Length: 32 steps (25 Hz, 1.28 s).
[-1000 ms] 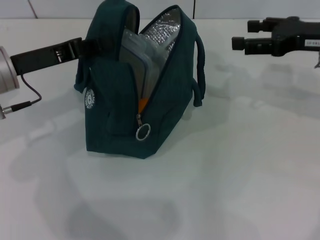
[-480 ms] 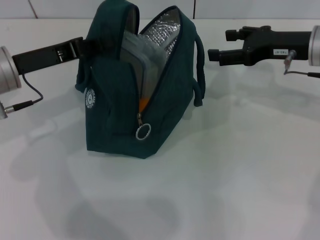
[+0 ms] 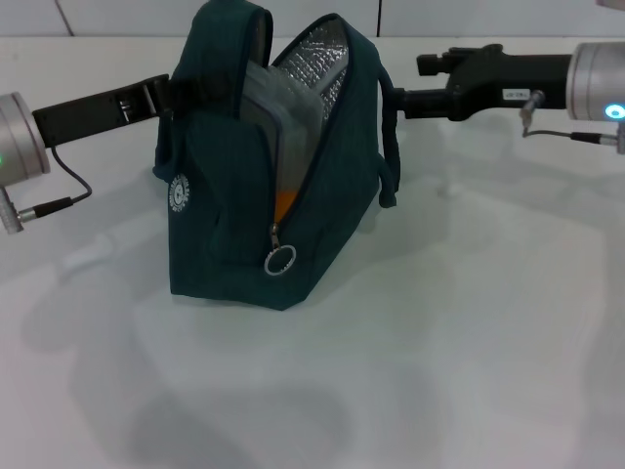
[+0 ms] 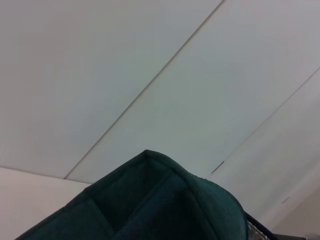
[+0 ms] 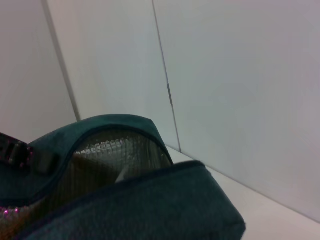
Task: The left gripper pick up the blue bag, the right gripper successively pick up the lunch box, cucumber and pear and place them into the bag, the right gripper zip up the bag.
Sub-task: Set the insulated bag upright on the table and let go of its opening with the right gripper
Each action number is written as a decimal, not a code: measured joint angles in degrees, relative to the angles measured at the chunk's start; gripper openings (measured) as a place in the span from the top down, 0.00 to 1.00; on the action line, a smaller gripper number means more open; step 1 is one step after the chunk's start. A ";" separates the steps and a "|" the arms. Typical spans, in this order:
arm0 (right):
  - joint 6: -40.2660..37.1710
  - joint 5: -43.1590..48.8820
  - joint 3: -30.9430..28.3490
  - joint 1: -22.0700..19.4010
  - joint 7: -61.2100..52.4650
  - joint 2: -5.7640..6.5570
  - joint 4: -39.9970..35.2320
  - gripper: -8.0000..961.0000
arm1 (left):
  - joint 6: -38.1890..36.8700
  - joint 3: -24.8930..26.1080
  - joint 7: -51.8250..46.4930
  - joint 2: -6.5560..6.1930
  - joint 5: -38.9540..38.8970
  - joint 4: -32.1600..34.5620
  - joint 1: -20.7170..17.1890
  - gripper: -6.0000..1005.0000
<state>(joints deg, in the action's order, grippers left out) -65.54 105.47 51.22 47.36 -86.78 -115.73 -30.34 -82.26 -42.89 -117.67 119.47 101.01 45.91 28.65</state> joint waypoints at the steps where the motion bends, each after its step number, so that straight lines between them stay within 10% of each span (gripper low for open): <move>1: 0.26 -0.31 0.00 0.37 0.33 0.00 0.56 0.13 | -0.04 0.00 0.04 -0.01 -0.02 -0.01 0.00 0.96; 17: 6.05 -1.87 0.93 3.46 3.55 -0.43 5.01 0.31 | -0.45 -0.74 0.07 0.03 -0.12 -0.11 0.00 0.96; 26: 7.07 -6.64 3.30 2.92 5.77 -0.46 5.15 0.78 | -0.54 -0.72 0.07 0.06 -0.12 -0.13 -0.18 0.96; 32: 7.68 -6.86 4.44 2.99 5.75 -0.46 5.73 0.85 | -0.55 -0.70 0.09 0.06 -0.12 -0.12 -0.25 0.96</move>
<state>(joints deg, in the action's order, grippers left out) -57.86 98.61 55.66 50.34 -81.03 -116.19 -24.61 -82.81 -43.59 -117.58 119.53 100.89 45.79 28.40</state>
